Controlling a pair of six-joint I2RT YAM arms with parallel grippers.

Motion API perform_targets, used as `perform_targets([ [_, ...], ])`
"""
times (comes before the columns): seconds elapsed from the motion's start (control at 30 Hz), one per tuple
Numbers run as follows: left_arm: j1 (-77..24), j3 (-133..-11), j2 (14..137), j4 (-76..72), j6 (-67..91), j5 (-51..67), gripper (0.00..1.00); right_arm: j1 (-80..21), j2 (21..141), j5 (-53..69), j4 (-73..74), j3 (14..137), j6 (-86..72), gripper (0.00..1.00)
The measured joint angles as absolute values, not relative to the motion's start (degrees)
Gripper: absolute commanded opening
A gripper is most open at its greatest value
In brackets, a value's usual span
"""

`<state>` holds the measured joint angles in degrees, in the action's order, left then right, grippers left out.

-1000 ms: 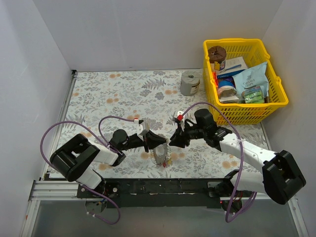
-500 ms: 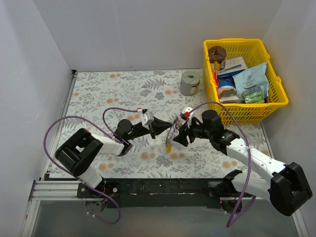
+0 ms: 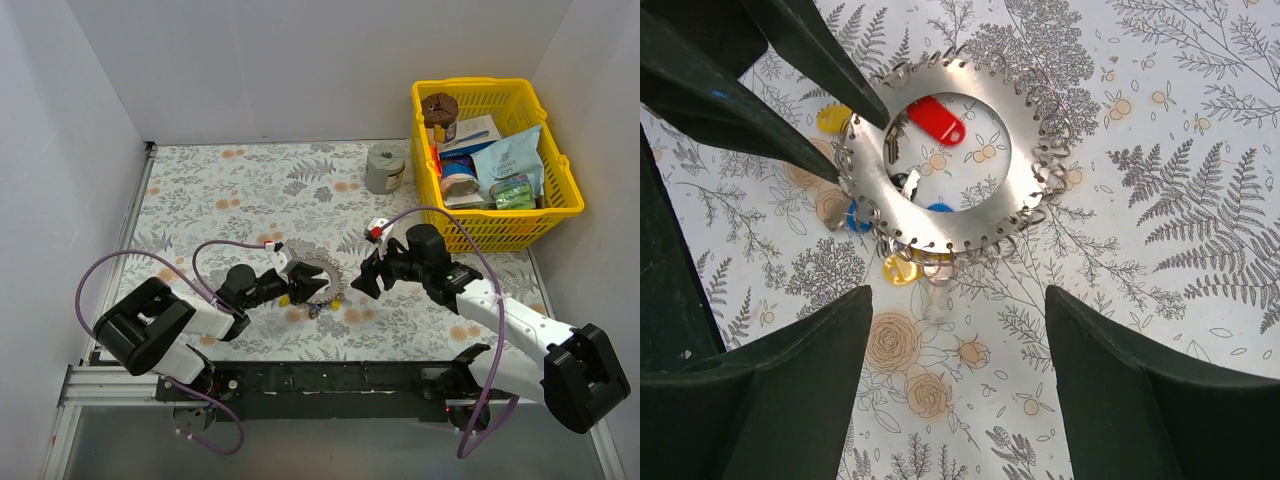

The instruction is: Put the keys on the keyring

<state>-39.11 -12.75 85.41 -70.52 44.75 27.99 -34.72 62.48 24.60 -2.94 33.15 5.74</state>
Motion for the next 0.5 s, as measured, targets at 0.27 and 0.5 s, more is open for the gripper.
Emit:
perform_targets([
  [0.27, -39.11, -12.82, 79.24, -65.78, 42.41, 25.21, 0.87, -34.61, 63.09, 24.6, -2.98, 33.15, 4.95, 0.82],
  [0.5, -39.11, -13.87, 77.8, -62.85, 43.24, 22.63, 0.98, -34.61, 62.92, 24.56, -3.01, 33.15, 4.62, 0.89],
])
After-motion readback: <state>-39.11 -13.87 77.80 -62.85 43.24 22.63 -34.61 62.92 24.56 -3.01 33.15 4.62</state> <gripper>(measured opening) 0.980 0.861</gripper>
